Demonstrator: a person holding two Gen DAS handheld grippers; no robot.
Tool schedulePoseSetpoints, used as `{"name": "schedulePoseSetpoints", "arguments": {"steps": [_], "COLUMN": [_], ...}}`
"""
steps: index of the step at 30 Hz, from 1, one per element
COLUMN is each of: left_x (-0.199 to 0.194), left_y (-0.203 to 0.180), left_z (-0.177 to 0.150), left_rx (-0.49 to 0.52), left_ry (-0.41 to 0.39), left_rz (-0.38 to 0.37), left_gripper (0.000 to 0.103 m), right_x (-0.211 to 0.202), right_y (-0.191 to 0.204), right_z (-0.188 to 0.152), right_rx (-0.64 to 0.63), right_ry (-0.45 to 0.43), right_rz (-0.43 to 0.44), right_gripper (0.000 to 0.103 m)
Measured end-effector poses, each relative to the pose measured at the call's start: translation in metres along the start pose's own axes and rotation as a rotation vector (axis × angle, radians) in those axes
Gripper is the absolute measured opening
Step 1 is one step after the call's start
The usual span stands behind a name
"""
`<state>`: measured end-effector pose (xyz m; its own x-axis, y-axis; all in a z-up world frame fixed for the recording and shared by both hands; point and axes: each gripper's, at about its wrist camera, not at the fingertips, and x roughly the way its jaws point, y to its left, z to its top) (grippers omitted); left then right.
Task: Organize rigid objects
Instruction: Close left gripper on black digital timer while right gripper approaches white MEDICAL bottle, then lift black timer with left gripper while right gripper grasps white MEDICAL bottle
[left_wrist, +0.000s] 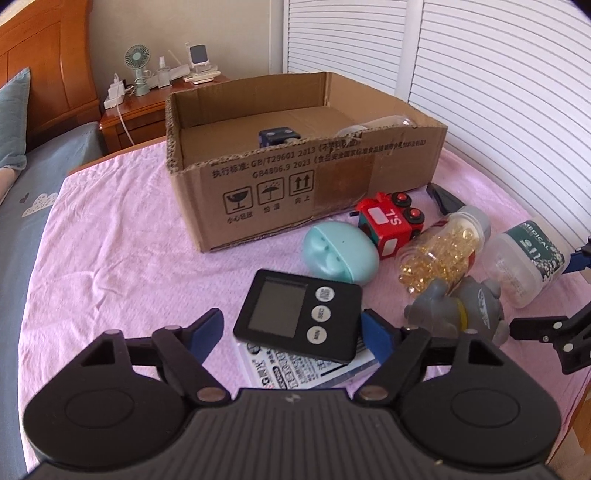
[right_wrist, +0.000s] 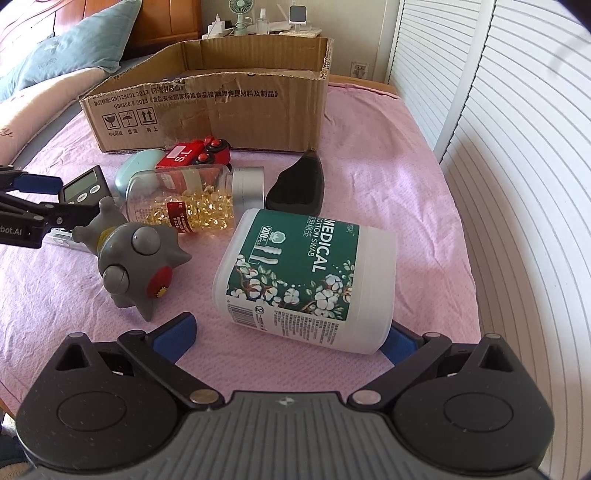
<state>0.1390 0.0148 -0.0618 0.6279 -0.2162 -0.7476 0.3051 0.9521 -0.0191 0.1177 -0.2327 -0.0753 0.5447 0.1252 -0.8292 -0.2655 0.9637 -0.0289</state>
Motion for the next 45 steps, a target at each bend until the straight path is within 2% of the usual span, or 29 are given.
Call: {"name": "schedulePoseSetpoints", "arguments": {"steps": [1,4,15,27,45], "left_x": [0.001,0.002,-0.014,-0.008,-0.014], "left_y": [0.000,-0.001,-0.005,-0.002,0.004], "left_z": [0.001,0.003,-0.011,-0.005,-0.010], "left_rx": [0.002,0.001,0.003,-0.016,-0.097], "left_ry": [-0.001,0.003,0.023,0.021,0.045], "left_rz": [-0.008,-0.011,-0.004,0.006,0.051], "left_gripper": [0.072,0.071,0.071,0.071,0.071], "right_x": [0.000,0.000,0.000,0.000,-0.008], "right_y": [0.000,0.000,0.000,0.000,-0.007], "right_z": [0.000,0.000,-0.001,-0.001,0.012], "right_rx": [0.000,0.000,-0.002,-0.002,0.058], "right_ry": [0.000,-0.001,-0.005,-0.006,-0.023], "right_rz": [0.000,0.000,0.002,0.002,0.017], "right_gripper": [0.103,0.103,0.103,0.103,0.103]}}
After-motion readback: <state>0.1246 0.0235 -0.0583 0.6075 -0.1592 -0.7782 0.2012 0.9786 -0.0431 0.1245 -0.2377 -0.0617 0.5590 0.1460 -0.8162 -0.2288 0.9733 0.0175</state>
